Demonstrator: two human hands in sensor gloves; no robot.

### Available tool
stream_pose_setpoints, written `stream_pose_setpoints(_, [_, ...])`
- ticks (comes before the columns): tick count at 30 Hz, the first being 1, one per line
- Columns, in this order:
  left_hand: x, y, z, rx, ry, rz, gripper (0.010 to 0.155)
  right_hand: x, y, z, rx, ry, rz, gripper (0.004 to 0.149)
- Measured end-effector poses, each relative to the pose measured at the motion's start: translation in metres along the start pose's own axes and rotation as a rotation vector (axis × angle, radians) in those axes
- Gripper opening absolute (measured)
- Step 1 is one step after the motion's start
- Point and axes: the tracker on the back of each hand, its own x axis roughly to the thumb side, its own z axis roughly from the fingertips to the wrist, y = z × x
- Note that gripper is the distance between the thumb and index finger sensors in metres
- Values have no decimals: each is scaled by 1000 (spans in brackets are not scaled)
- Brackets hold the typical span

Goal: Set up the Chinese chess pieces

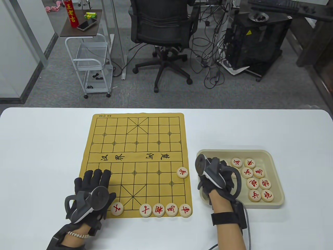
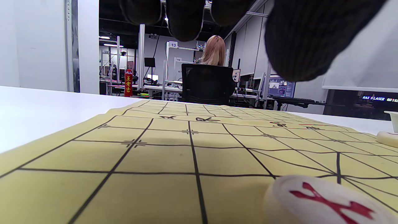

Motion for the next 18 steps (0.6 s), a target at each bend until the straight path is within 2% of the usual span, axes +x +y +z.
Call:
stream_pose_setpoints(4, [1, 0, 0, -1, -1, -5, 90, -52, 7, 5, 90, 126, 61, 63])
stream_pose_setpoints(8, [3, -1, 1, -8, -5, -9, 90, -89, 23, 12, 172, 203, 93, 65])
stream_pose_setpoints(12, [4, -2, 0, -12, -7, -12, 90, -112, 39, 15, 203, 246, 86, 63])
stream_pose_setpoints(18, [4, -3, 1, -19, -4, -10, 90, -123, 57, 11, 238, 279, 21, 59])
